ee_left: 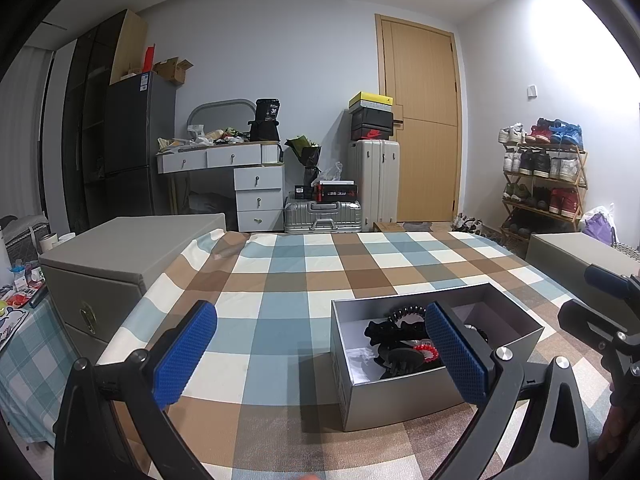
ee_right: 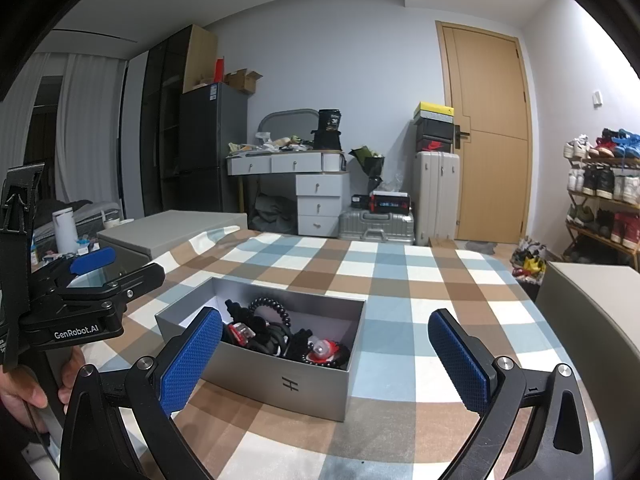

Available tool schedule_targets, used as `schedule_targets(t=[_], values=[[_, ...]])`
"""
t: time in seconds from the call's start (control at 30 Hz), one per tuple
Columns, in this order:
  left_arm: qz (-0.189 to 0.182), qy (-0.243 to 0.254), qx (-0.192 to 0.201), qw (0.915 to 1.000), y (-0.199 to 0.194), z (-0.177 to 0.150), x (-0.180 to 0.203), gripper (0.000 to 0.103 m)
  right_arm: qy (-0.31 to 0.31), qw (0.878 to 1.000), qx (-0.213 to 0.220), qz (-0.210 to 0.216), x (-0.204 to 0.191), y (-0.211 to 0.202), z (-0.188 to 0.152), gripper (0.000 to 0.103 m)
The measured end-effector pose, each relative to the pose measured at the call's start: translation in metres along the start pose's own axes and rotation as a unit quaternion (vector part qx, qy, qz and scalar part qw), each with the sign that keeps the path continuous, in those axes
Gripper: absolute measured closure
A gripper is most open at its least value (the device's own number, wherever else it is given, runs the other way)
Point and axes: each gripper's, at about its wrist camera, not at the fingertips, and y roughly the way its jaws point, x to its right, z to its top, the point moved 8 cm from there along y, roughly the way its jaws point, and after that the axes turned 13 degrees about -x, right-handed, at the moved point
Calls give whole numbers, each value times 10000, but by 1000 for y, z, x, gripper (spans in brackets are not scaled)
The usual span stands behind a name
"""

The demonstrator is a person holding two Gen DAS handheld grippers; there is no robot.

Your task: Organize jewelry

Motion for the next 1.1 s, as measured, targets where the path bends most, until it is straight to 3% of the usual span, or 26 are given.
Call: schedule_targets(t=[1.1], values=[[30,-25,1,10000,1,0,-2,1,0,10000,2,-2,0,0,0,0]])
